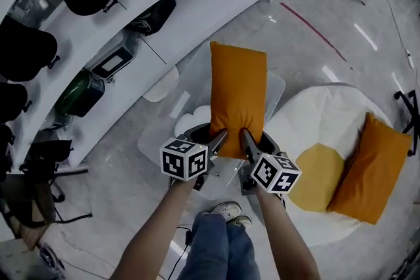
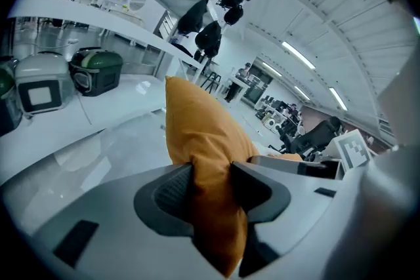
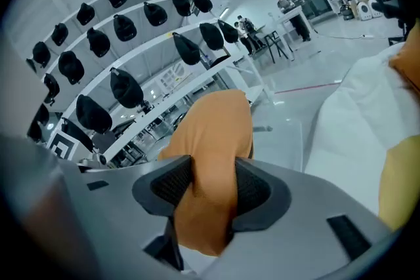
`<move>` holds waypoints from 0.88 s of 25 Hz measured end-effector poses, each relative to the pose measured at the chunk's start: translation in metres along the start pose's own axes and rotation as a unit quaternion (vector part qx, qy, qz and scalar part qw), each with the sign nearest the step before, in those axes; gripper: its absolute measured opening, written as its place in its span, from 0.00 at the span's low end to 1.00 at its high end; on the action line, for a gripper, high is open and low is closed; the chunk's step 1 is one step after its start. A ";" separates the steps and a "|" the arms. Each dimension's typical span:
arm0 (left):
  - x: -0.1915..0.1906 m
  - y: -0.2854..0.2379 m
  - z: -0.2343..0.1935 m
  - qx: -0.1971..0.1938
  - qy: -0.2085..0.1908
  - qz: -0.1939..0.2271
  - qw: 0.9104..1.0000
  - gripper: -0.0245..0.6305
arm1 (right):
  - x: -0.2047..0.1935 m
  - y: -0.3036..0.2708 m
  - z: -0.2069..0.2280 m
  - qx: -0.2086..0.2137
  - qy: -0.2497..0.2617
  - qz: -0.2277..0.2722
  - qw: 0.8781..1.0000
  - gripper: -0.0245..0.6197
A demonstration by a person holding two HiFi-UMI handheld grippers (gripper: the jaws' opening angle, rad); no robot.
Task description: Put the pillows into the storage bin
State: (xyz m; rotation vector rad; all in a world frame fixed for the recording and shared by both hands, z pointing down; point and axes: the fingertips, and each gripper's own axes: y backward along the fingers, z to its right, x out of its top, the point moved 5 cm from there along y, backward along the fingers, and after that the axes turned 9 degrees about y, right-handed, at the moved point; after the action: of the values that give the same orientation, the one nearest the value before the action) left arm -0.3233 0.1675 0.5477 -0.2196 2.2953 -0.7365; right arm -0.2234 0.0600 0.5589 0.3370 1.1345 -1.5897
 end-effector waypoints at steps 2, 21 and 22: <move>-0.015 0.007 -0.029 0.014 0.020 0.003 1.000 0.33 | -0.022 -0.020 -0.010 0.008 0.007 -0.020 1.000 0.35; -0.104 -0.006 -0.175 0.137 0.005 -0.059 0.989 0.44 | -0.135 -0.106 0.002 0.008 0.053 -0.113 0.992 0.49; -0.105 -0.002 -0.172 0.133 0.009 -0.058 0.989 0.44 | -0.134 -0.101 0.004 0.007 0.048 -0.110 0.993 0.50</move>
State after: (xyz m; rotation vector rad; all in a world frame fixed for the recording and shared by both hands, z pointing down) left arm -0.3624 0.2796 0.7111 -0.2225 2.1868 -1.0982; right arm -0.2615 0.1308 0.7060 0.3077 1.2692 -1.7894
